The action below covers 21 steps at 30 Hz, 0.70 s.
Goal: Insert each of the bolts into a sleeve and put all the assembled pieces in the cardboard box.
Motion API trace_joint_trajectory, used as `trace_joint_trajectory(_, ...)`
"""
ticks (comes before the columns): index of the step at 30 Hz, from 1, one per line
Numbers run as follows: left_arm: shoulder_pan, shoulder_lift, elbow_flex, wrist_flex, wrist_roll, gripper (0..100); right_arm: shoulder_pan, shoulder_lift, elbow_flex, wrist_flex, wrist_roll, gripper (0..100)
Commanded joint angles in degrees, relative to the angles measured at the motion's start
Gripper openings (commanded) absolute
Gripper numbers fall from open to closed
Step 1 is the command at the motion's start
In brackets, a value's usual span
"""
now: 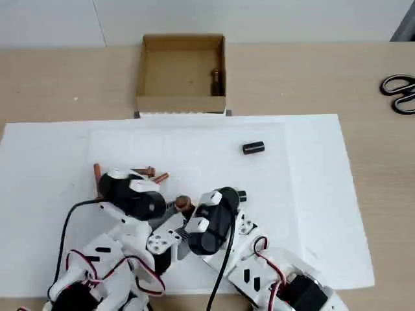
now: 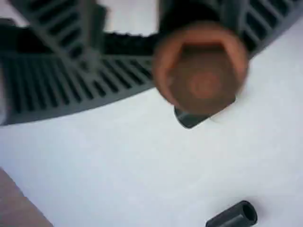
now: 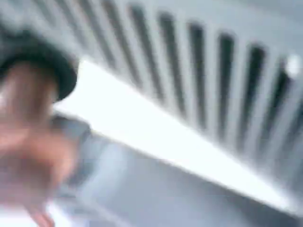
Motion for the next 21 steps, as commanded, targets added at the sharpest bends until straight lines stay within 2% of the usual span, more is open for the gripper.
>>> trace_joint_trajectory(1,-0.62,0.00,-0.48,-0.53,-0.26,20,-0.13,-0.75,-0.62,-1.80,0.62,0.4)
trace_joint_trajectory(15,-2.37,0.09,-7.87,-0.53,-0.70,20,0.13,-0.75,1.41,-1.98,0.53,0.4)
trace_joint_trajectory(17,-4.40,0.09,-8.84,-0.70,-3.08,17,0.13,-0.75,1.49,-1.98,0.53,0.4)
trace_joint_trajectory(21,-10.02,-0.09,-9.19,-1.67,-9.41,0,2.33,-0.75,1.58,-2.15,0.53,0.4)
